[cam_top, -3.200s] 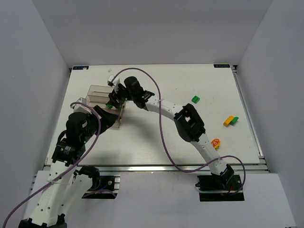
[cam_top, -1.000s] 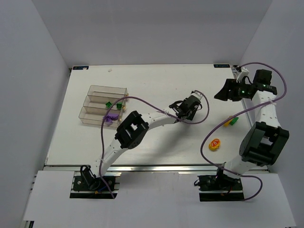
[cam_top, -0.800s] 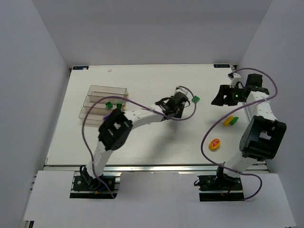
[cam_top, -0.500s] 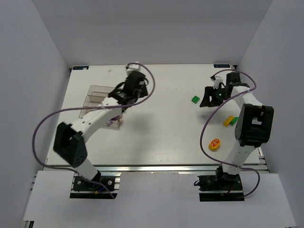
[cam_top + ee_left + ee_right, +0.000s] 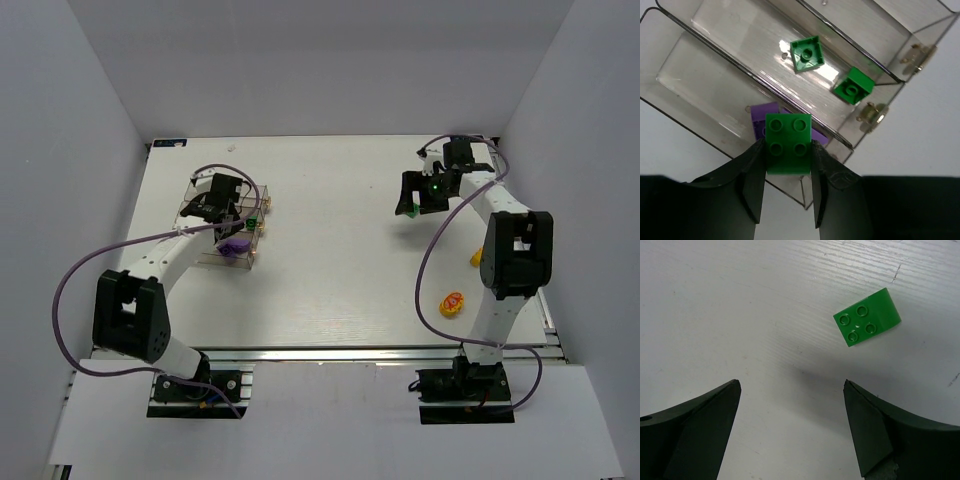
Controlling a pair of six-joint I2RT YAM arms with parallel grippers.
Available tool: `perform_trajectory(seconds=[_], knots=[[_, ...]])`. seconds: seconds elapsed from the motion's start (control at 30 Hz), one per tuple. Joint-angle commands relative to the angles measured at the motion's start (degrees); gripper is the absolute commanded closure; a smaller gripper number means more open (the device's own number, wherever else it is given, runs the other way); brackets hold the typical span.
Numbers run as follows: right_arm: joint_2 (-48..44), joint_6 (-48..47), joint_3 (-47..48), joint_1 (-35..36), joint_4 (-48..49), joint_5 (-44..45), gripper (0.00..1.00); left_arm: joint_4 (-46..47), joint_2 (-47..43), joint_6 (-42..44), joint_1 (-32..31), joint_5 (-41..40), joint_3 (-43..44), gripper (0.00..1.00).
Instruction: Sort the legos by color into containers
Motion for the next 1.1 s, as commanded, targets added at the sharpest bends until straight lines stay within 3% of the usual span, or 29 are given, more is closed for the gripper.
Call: perform_trajectory(seconds=[0.0,0.23,0.37,0.7,0.83,1.07], knots=[[1.2,2.3,1.7,0.9,1.9,2.6,0.11,2.2,2.6,1.5,2.3,1.0,3.0,0.93],[2.7,3.7,1.7,1.8,3.1,5.4,0.11,3.4,10.0,4.6,5.7,3.8,8.8,0.89],[4.4,6.8,2.8,2.0,3.3,7.6,0.11,3.6,11.9,4.2,6.7,5.0,10.0,0.81],[7.9,12.8,6.0,2.5,4.4,11.6,0.11,3.8,12.9,3.7,8.4,7.4,9.6,0.32],[9.6,13.8,7.6,3.0,4.4,13.3,0.11,3.3,11.9,4.0,8.9,7.6,9.3,0.23],[12.5,16.2,10.3,4.6,3.7,20.7,0.11,1.0,5.9,4.0,9.5,7.8,10.6,0.22]])
